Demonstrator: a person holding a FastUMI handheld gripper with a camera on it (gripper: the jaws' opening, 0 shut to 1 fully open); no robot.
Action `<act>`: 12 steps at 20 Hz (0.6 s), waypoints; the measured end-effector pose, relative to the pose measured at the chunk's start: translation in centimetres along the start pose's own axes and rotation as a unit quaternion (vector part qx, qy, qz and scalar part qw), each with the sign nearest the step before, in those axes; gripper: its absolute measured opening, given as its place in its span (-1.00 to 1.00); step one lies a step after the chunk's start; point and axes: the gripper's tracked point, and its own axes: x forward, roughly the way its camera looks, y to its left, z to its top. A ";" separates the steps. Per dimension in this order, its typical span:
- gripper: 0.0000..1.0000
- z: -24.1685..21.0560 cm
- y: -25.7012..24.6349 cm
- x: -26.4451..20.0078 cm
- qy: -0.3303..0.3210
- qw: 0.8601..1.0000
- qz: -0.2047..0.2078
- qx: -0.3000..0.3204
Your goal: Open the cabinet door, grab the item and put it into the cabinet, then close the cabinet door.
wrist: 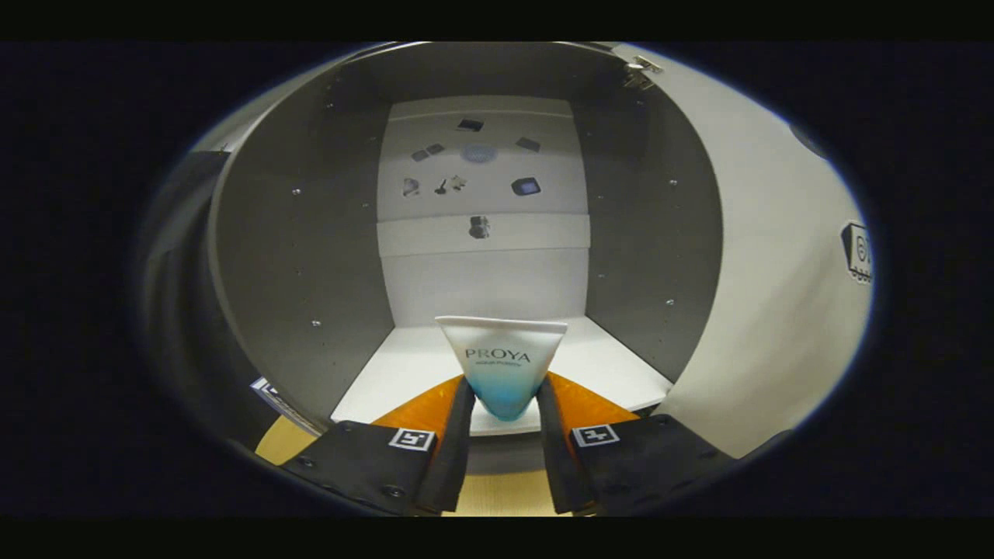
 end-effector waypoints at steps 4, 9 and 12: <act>0.01 -0.5 0.9 3.5 0.057 0.998 0.018 -0.011; 0.01 -1.0 1.6 5.8 0.081 0.996 0.021 -0.042; 0.01 -0.9 1.8 6.3 0.074 0.996 0.026 -0.044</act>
